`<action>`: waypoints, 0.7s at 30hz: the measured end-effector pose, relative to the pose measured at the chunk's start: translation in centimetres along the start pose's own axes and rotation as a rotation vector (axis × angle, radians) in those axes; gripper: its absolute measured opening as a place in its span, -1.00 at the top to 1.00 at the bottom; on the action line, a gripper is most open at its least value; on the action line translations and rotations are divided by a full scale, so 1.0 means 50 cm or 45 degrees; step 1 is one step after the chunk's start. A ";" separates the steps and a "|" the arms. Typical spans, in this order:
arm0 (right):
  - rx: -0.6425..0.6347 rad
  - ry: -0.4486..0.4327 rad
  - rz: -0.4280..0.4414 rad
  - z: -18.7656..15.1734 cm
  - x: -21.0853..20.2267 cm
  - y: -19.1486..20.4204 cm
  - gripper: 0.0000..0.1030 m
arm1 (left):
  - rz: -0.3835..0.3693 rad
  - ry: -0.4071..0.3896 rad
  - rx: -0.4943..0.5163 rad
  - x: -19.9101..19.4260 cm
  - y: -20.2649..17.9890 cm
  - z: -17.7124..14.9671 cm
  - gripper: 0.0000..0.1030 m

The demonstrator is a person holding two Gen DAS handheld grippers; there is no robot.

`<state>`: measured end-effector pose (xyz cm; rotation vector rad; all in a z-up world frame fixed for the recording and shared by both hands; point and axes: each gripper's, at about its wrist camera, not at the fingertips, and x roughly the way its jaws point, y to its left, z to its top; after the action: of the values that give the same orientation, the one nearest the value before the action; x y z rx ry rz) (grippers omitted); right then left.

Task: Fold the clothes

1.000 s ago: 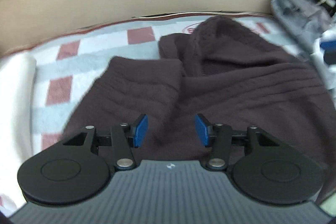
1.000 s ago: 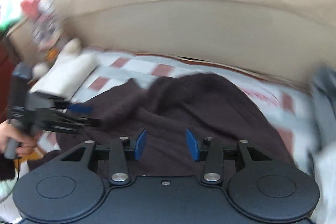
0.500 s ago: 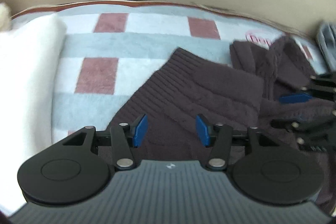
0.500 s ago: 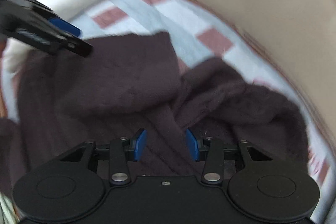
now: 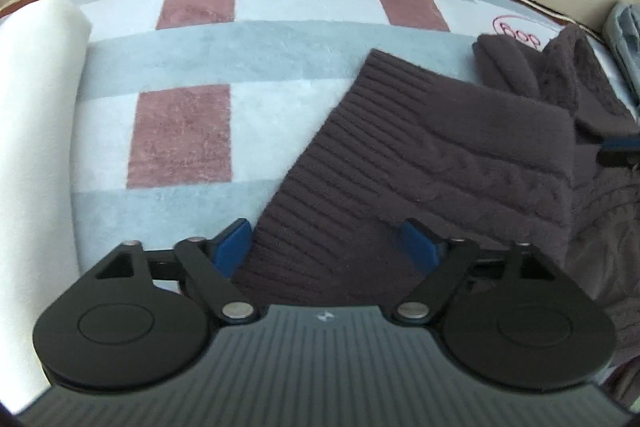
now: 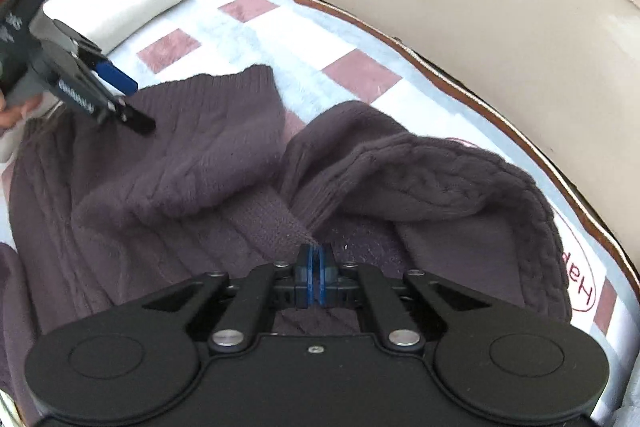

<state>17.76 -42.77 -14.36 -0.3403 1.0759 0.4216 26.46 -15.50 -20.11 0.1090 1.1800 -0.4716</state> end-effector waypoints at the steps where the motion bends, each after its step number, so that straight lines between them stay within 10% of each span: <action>1: 0.002 0.001 0.004 0.000 -0.001 -0.001 0.94 | 0.006 -0.012 0.017 0.001 -0.007 -0.003 -0.73; 8: 0.029 0.034 0.199 -0.012 0.009 -0.007 0.93 | 0.083 -0.050 0.103 0.009 -0.041 -0.021 -0.81; 10: 0.022 0.037 0.224 -0.017 0.016 -0.001 0.85 | 0.109 -0.072 0.151 0.002 -0.054 -0.027 -0.47; 12: 0.034 0.043 0.263 -0.015 0.031 0.003 0.78 | 0.050 -0.081 0.147 -0.013 -0.062 -0.027 0.50; 21: 0.043 0.077 0.210 0.004 0.106 0.041 0.60 | 0.083 -0.095 0.143 -0.011 -0.099 -0.033 0.64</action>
<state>19.07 -40.00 -19.17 -0.2359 1.1736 0.5422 22.84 -19.25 -19.45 0.2238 1.0736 -0.4806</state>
